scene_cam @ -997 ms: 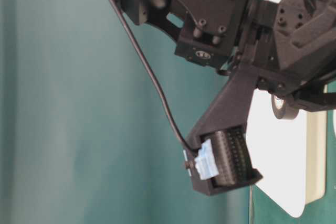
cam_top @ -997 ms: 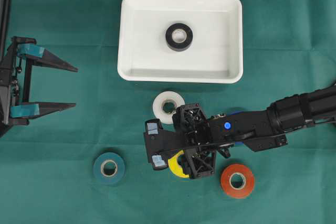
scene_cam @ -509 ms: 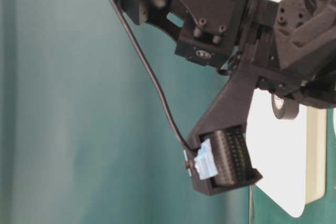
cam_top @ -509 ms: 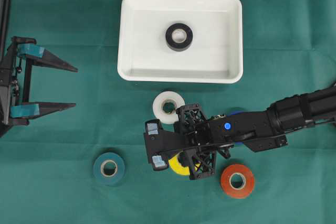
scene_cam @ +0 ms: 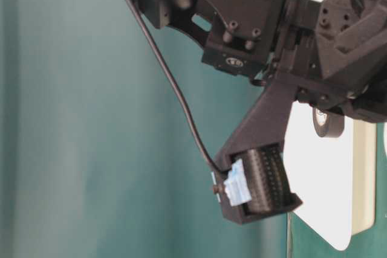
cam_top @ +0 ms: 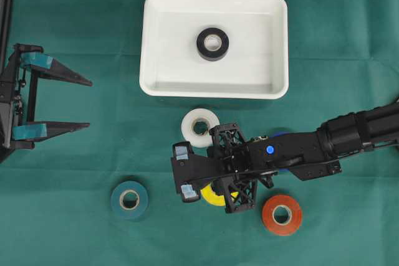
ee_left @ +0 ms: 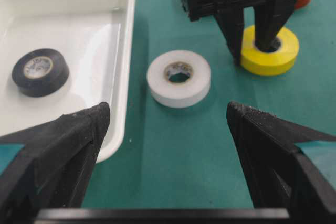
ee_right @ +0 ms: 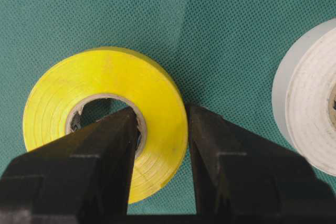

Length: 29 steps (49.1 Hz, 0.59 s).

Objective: Pick up the tape from a random location and place it into the white case.
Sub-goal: 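Lower the right gripper into the yellow roll's hole, then close the right gripper on the yellow roll and lift it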

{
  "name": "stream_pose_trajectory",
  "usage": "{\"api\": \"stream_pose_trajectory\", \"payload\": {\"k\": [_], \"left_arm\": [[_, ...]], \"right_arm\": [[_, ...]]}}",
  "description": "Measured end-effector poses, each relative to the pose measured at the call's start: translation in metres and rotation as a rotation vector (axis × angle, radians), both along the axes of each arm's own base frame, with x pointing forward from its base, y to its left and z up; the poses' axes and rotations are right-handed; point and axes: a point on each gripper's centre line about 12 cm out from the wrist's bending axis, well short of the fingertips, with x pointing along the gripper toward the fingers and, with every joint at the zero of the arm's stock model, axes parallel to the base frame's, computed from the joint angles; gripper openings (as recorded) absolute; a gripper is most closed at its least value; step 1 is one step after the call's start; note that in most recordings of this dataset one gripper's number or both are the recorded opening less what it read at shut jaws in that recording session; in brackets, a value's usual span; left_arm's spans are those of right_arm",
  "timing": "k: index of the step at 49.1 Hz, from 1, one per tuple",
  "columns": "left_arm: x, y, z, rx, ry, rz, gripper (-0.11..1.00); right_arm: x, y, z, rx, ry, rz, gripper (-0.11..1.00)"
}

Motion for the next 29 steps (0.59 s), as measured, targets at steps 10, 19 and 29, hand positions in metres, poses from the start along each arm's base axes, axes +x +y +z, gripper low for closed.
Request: {"api": "stream_pose_trajectory", "payload": {"k": [10, 19, 29], "left_arm": [[0.000, 0.000, 0.000, 0.001, 0.000, 0.000, 0.97], [0.000, 0.000, 0.000, 0.000, 0.000, 0.000, 0.97], [0.000, 0.000, 0.000, 0.000, 0.000, 0.000, 0.97]], "right_arm": [[-0.006, -0.001, 0.010, -0.008, 0.037, -0.001, 0.30], [-0.009, -0.002, 0.043, -0.007, 0.031, -0.004, 0.30], [-0.015, -0.003, 0.081, -0.006, 0.018, -0.003, 0.30]]}}
